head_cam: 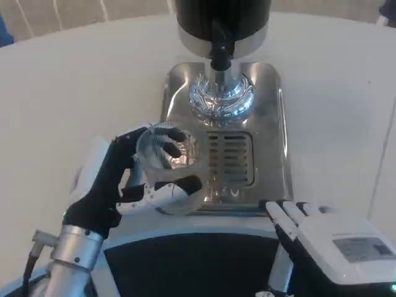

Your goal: Grasp the cup under the faucet to collect the drink, then remove the cup.

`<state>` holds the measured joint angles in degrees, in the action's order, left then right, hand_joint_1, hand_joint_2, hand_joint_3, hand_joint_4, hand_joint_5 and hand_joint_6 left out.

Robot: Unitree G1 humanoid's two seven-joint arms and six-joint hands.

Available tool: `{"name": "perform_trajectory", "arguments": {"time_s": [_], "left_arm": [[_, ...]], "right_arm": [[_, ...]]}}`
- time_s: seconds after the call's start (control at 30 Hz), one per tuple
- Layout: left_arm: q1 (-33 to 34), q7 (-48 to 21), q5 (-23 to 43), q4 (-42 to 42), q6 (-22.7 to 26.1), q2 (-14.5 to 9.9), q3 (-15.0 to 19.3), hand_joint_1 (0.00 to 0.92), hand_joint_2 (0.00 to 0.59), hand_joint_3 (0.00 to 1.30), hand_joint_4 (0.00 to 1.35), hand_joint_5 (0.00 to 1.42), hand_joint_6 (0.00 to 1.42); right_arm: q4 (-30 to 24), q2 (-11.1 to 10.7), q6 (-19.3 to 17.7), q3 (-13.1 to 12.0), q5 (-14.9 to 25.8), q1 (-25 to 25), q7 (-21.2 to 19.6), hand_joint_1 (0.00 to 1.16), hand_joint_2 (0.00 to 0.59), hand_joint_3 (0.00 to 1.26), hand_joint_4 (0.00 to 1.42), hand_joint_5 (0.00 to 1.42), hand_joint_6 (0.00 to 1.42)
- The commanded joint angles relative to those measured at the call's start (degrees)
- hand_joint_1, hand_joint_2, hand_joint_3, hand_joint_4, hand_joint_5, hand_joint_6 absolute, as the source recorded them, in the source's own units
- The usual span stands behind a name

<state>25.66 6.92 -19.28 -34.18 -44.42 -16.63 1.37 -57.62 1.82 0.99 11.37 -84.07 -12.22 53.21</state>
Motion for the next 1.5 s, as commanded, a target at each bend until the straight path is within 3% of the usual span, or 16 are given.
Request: {"name": "perform_trajectory", "arguments": {"time_s": [0.03, 0.53, 0.93, 1.1, 1.23, 1.37, 1.43, 1.5], "left_arm": [[3.7, 3.6, -1.2, -4.2, -2.1, 0.7, -1.1, 0.572, 0.045, 0.99, 1.21, 1.37, 1.42], [16.0, 12.7, -5.2, -21.4, -1.5, 2.1, -5.9, 0.572, 0.044, 1.0, 1.21, 1.37, 1.42], [22.2, 16.0, -5.7, -28.6, -0.1, 4.2, -8.0, 0.572, 0.043, 1.0, 1.21, 1.37, 1.42], [24.6, 16.3, -5.9, -30.4, 1.2, 4.9, -8.9, 0.571, 0.035, 0.99, 1.2, 1.36, 1.42], [25.1, 16.7, -6.3, -30.9, 1.4, 5.0, -10.0, 0.552, 0.012, 0.91, 1.1, 1.29, 1.41], [25.0, 17.1, -6.8, -31.3, 1.8, 5.1, -10.9, 0.508, 0.0, 0.77, 0.91, 1.11, 1.35], [25.0, 17.1, -7.0, -31.5, 2.1, 4.8, -11.5, 0.415, 0.045, 0.6, 0.66, 0.92, 1.21], [25.2, 17.2, -7.2, -31.6, 2.4, 4.6, -12.1, 0.36, 0.052, 0.53, 0.57, 0.83, 1.14]], "right_arm": [[-0.4, 0.8, -0.3, 0.0, -0.7, -0.6, 1.2, 0.39, 0.434, 0.0, 0.0, 0.0, 0.0], [1.4, 0.8, 0.1, -1.2, -0.2, 1.3, 2.6, 0.37, 0.431, 0.0, 0.0, 0.0, 0.0], [1.0, 2.0, 0.6, -0.9, -0.9, -0.5, 3.1, 0.36, 0.431, 0.0, 0.0, 0.0, 0.0], [1.7, 2.6, 0.6, 0.4, -1.3, -0.7, 2.7, 0.36, 0.431, 0.0, 0.0, 0.0, 0.0], [2.1, 2.4, 1.2, -0.2, -1.2, 0.3, 2.6, 0.36, 0.431, 0.0, 0.0, 0.0, 0.0], [2.2, 1.9, 1.5, -0.7, -0.7, 0.4, 2.4, 0.36, 0.431, 0.0, 0.0, 0.0, 0.0], [2.1, 1.9, 1.6, -0.7, -0.6, 0.1, 2.3, 0.36, 0.431, 0.0, 0.0, 0.0, 0.0], [2.0, 1.9, 1.5, -0.7, -0.6, -0.1, 2.3, 0.36, 0.431, 0.0, 0.0, 0.0, 0.0]]}}
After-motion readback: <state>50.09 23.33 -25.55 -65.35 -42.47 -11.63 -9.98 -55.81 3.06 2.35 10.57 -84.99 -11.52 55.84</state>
